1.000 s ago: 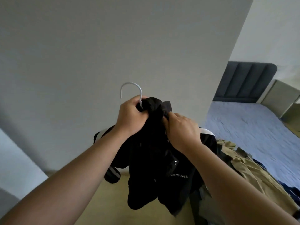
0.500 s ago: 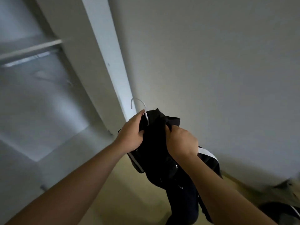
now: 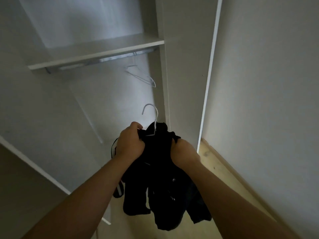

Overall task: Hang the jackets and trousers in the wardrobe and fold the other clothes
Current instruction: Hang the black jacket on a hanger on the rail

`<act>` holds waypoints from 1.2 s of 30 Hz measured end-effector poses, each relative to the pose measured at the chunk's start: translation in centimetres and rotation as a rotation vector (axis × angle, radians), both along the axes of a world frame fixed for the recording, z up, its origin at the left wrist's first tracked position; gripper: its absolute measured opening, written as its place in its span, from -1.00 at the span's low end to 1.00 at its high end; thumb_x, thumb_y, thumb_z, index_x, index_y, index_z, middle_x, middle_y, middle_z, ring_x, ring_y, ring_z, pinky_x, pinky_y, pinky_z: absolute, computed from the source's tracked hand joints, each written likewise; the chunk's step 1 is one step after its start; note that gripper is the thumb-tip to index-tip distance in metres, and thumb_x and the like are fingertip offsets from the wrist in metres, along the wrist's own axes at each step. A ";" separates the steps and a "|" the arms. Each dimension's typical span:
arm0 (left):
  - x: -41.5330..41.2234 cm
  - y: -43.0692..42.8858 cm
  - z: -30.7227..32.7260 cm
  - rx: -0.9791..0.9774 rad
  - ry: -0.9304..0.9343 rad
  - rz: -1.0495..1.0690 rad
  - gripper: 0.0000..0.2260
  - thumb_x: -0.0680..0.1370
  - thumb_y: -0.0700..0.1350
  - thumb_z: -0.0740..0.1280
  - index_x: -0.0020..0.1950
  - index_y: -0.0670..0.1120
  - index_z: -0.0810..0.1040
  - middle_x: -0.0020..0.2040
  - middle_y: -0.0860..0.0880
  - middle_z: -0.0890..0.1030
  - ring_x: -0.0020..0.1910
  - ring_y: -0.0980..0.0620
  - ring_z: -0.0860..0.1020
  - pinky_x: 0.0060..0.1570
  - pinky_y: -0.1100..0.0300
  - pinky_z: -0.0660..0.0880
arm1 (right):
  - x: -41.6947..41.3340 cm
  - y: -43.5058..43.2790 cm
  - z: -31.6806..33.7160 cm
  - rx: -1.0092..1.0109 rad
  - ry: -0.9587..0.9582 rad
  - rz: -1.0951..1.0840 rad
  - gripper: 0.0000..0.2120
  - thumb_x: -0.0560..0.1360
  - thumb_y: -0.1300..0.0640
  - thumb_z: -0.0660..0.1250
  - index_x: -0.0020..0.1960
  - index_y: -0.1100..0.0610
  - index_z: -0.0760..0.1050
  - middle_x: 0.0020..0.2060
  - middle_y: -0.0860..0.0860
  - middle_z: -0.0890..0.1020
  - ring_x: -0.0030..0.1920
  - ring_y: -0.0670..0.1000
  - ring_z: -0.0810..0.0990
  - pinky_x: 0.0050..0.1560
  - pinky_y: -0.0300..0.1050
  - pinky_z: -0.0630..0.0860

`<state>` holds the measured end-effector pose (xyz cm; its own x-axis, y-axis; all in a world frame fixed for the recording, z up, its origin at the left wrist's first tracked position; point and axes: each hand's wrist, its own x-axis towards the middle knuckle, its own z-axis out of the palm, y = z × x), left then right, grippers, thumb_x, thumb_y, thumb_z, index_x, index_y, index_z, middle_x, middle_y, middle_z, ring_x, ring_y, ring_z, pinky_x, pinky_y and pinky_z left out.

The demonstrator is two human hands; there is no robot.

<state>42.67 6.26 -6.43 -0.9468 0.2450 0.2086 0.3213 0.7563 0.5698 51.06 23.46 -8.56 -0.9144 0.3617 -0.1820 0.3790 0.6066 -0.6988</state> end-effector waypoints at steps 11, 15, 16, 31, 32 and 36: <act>-20.1 -6.8 -3.1 0.361 -0.489 0.139 -0.27 0.21 0.32 0.55 0.19 -0.15 0.59 0.02 -0.06 0.69 -0.04 -0.05 0.68 0.09 -0.06 0.62 | -17.6 -6.8 0.2 0.016 0.011 0.021 -0.62 0.67 -0.10 0.03 -0.05 0.08 0.52 -0.12 0.07 0.66 0.02 0.18 0.63 0.24 0.23 0.51; -25.9 -7.1 -4.1 0.397 -0.463 0.180 -0.41 0.41 0.37 0.42 0.15 -0.11 0.62 -0.01 -0.05 0.69 -0.04 -0.06 0.68 0.06 0.00 0.63 | -24.2 -6.7 -0.7 0.071 -0.001 -0.028 -0.61 0.67 -0.13 0.03 0.17 0.07 0.52 0.02 0.05 0.65 0.05 0.15 0.63 0.22 0.20 0.54; -27.5 -7.1 -4.4 0.402 -0.446 0.185 -0.50 0.47 0.32 0.40 0.06 -0.12 0.66 -0.08 -0.06 0.71 -0.09 -0.07 0.69 0.02 0.00 0.64 | -25.9 -6.6 -1.1 0.084 -0.010 -0.039 -0.61 0.67 -0.14 0.02 0.19 0.07 0.51 0.04 0.06 0.64 0.07 0.17 0.62 0.23 0.22 0.52; -52.7 -3.4 -4.4 0.170 -0.220 0.117 -0.76 0.64 0.02 0.29 -0.22 0.04 0.52 -0.29 0.05 0.59 -0.37 0.19 0.52 -0.34 0.27 0.46 | -54.5 -2.9 -4.3 0.113 0.063 -0.056 -0.70 0.67 -0.16 0.04 -0.07 0.04 0.33 -0.25 -0.05 0.47 -0.27 0.00 0.45 -0.11 -0.01 0.45; -54.4 -3.4 -4.1 0.164 -0.219 0.104 -0.77 0.65 0.05 0.27 -0.20 0.09 0.51 -0.27 0.10 0.56 -0.34 0.22 0.51 -0.31 0.27 0.45 | -56.1 -2.8 -4.0 0.111 0.065 -0.050 -0.70 0.67 -0.15 0.04 -0.06 0.04 0.33 -0.24 -0.05 0.45 -0.24 0.02 0.45 -0.11 -0.01 0.42; -60.5 -3.9 -4.7 0.219 -0.315 0.089 -0.77 0.67 0.08 0.23 0.09 -0.04 0.57 -0.07 0.03 0.62 -0.07 0.05 0.61 -0.10 0.14 0.53 | -61.5 -3.2 -4.0 0.136 0.093 -0.043 -0.70 0.67 -0.15 0.04 -0.07 0.04 0.32 -0.31 -0.08 0.37 -0.21 0.07 0.47 -0.13 -0.02 0.37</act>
<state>-17.87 2.33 -11.09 -0.9884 0.1406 -0.0576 0.0431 0.6231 0.7810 -10.48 20.28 -12.55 -0.9079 0.4168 -0.0441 0.3446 0.6827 -0.6444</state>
